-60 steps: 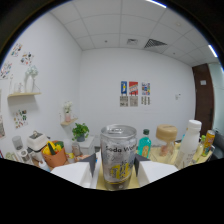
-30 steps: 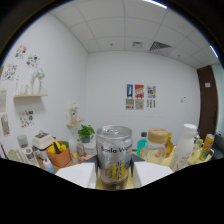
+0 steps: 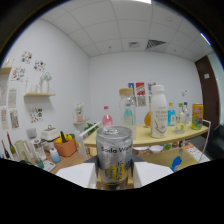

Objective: Make me a cup of Mojito.

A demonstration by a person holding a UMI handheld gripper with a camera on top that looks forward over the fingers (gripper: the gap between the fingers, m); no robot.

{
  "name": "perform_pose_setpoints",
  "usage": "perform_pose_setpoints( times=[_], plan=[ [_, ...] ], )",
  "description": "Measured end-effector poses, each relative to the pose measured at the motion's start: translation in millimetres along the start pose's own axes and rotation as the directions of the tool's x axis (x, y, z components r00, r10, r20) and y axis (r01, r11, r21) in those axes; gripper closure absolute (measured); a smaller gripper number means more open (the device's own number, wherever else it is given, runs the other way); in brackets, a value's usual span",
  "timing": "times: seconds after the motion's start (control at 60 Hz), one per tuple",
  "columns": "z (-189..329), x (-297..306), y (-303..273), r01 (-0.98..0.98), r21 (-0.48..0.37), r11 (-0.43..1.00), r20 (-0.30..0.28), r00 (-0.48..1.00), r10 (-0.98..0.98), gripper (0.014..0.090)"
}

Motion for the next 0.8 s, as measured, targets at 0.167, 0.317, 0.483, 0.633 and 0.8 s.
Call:
perform_pose_setpoints(
  times=[0.167,0.317,0.483,0.633,0.8],
  plan=[
    [-4.4,27.5,68.9,-0.039,-0.057,0.998,-0.029,0.999,0.037,0.0549],
    [-3.6,41.5,110.3,-0.098,-0.094,0.991,-0.034,0.995,0.095,0.0549],
    [-0.2,56.1,125.8,-0.413,-0.095,0.906,-0.052,0.911,0.410,0.0545],
    [4.8,68.2,124.4,-0.756,-0.067,0.651,-0.048,0.654,0.755,0.0548],
    [8.7,78.1,108.1,-0.965,-0.034,0.259,0.026,0.258,0.966,0.0549]
  ],
)
